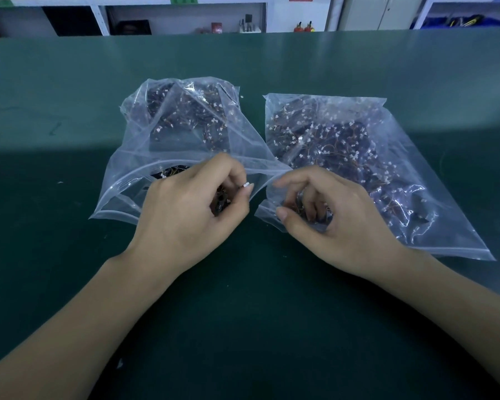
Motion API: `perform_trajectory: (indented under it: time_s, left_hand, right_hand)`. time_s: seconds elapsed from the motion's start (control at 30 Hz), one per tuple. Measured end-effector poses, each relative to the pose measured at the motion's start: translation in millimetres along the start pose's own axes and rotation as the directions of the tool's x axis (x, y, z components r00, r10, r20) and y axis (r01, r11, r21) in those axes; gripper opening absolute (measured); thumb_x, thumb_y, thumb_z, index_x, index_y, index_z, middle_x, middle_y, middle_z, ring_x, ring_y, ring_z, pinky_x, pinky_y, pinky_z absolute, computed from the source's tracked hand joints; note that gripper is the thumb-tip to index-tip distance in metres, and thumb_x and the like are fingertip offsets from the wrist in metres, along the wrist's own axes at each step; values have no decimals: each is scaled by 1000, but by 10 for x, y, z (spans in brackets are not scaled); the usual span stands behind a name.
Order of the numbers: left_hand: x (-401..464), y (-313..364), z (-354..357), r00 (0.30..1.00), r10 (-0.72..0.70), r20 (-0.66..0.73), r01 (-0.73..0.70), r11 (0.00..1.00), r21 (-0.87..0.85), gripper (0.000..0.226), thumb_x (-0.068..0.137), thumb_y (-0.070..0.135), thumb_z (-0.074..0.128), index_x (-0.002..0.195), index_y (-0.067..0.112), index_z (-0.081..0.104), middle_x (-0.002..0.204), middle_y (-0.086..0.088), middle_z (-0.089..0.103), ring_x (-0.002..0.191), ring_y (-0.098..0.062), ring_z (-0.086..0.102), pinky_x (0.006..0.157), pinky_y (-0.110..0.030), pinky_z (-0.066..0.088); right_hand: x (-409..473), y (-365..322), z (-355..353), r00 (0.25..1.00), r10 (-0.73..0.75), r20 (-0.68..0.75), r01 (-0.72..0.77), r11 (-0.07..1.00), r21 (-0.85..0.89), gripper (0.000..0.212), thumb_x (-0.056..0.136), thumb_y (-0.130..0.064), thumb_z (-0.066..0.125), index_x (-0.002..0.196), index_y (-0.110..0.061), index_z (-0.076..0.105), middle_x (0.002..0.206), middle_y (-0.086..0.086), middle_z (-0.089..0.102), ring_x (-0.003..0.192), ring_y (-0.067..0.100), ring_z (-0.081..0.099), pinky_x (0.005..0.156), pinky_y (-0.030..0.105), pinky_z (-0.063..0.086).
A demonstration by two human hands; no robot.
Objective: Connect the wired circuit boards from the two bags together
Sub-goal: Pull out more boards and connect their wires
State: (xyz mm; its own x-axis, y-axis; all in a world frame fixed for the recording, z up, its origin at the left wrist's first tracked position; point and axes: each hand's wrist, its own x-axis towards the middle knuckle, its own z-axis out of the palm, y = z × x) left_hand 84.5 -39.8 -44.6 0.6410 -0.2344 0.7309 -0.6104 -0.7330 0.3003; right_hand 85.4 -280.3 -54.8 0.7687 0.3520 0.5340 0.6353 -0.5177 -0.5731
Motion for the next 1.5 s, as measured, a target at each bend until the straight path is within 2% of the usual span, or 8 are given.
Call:
perform_trajectory:
  time_s: [0.07, 0.17, 0.27, 0.37, 0.47, 0.87, 1.23, 1.5]
  left_hand:
    - [-15, 15, 13, 1000, 6, 12, -5, 995, -96, 11, 100, 29, 71, 99, 27, 60, 79, 27, 56, 66, -3, 57, 59, -25, 48]
    - [-44, 43, 44, 999, 43, 4, -42, 987, -156, 9, 103, 27, 71, 103, 25, 63, 80, 12, 62, 67, -9, 60, 59, -29, 49]
    - [-46, 64, 62, 996, 88, -27, -91, 978, -187, 6, 104, 22, 70, 107, 24, 65, 91, 13, 64, 75, -5, 63, 63, -22, 50]
    - [-52, 57, 80, 991, 130, -24, -132, 974, -185, 11, 104, 17, 71, 114, 21, 70, 98, 16, 69, 83, 3, 64, 69, -17, 52]
    - [-48, 32, 96, 989, 144, -26, -146, 976, -164, 18, 103, 14, 73, 121, 14, 76, 105, 8, 77, 86, -4, 68, 74, -22, 55]
    - [-12, -13, 54, 988, 141, 57, -135, 986, -102, 11, 105, 21, 72, 103, 19, 82, 93, 9, 74, 82, -17, 68, 67, -41, 55]
    - [2, 42, 7, 986, 161, 50, -157, 984, -83, 13, 105, 21, 71, 102, 17, 83, 97, 9, 76, 87, -12, 70, 66, -39, 56]
    - [-5, 42, 21, 986, 161, 32, -159, 985, -72, 12, 105, 17, 71, 104, 18, 83, 97, 8, 75, 85, -13, 70, 63, -39, 55]
  right_hand:
    - [6, 3, -7, 1000, -4, 0, 4, 1000, -2, 37, 98, -30, 76, 133, -27, 65, 103, -15, 65, 69, 21, 60, 67, 28, 52]
    - [15, 9, -6, 999, -30, -21, 30, 999, -20, 38, 103, -33, 69, 140, -24, 65, 111, -19, 62, 67, 18, 60, 68, 22, 50]
    - [16, 23, 0, 998, -51, -44, 52, 999, 5, 25, 106, -25, 68, 130, -17, 71, 107, -24, 60, 66, 12, 59, 67, 18, 47]
    - [27, 41, -11, 995, -87, -58, 89, 996, 26, 10, 105, -15, 69, 112, -12, 76, 101, -10, 66, 67, 12, 58, 64, 23, 46]
    - [36, 44, -10, 991, -113, -79, 115, 993, 32, 10, 105, -14, 69, 107, -8, 77, 98, -5, 67, 67, 14, 57, 62, 28, 47]
    - [36, 53, -39, 991, -132, -35, 134, 989, 61, 4, 98, -5, 78, 100, -7, 82, 92, 0, 70, 71, 16, 61, 66, 22, 44]
    - [31, 36, -18, 991, -129, -40, 131, 990, 45, 5, 100, -6, 75, 102, -9, 80, 94, -21, 63, 72, 6, 59, 68, 16, 43]
    - [46, -6, -28, 994, -108, -35, 109, 993, 37, 6, 102, -11, 73, 100, -9, 78, 91, -22, 61, 71, 8, 58, 67, 16, 42]
